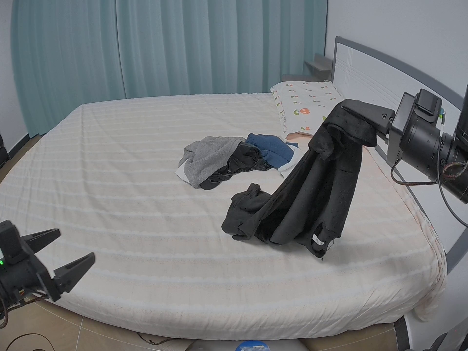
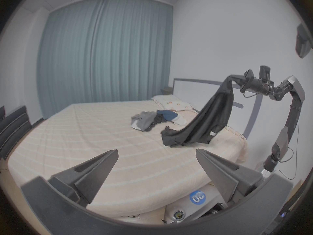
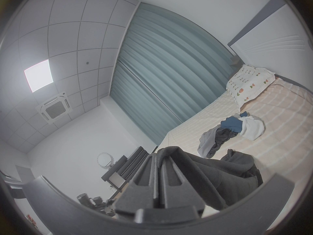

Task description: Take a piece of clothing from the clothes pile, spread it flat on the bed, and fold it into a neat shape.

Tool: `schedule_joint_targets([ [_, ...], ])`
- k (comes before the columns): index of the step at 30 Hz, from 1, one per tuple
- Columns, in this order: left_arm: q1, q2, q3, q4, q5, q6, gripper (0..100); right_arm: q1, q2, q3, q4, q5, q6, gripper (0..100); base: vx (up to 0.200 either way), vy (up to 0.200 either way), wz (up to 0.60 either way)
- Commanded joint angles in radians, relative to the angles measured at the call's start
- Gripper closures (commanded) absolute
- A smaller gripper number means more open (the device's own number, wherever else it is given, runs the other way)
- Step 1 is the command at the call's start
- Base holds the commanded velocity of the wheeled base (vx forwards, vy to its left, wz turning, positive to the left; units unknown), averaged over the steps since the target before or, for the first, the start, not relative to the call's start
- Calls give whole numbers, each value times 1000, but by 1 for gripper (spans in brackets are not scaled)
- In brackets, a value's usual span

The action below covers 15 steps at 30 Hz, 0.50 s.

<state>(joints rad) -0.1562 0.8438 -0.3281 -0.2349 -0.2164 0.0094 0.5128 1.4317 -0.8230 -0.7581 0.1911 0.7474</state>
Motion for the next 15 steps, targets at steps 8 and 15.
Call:
schedule_joint_targets([
  [8,-345,908,-62,-555,68,-141,0,69,32,-170,52,-10,-59,100,0,0,0],
  [15,-447,1118,-167,-779,141,-324,0,105,176,-243,20,-62,-85,100,0,0,0],
])
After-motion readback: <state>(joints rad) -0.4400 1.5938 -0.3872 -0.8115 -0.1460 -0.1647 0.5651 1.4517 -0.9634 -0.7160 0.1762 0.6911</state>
